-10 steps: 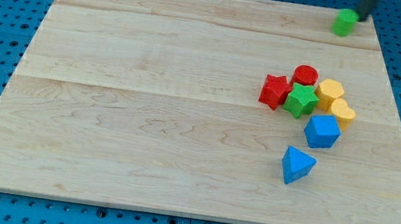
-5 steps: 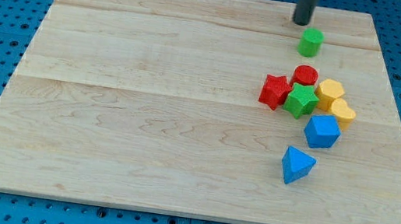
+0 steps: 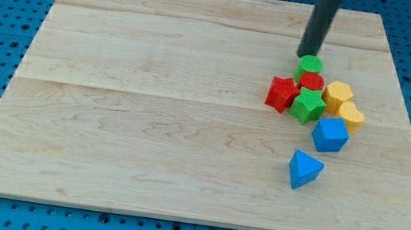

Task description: Move the green circle below the red star

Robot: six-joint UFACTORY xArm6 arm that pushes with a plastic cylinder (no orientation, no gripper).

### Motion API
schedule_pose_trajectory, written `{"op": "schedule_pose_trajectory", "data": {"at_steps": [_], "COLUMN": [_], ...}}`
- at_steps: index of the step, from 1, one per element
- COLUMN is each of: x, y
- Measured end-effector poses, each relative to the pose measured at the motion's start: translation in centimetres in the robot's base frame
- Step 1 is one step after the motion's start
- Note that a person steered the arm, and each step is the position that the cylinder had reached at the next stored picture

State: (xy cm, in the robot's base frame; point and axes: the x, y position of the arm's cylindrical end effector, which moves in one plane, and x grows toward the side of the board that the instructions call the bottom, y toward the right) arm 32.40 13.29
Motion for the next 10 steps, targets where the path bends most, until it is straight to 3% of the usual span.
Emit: {"op": "schedule_pose_trajectory", "data": {"at_steps": [2,3,6,8,9,10], "x": [2.7,5.6,3.1,3.1,7.2,8.3], "y": [5.8,1.4,-0.2,-9.4,-12.2,-13.3]}}
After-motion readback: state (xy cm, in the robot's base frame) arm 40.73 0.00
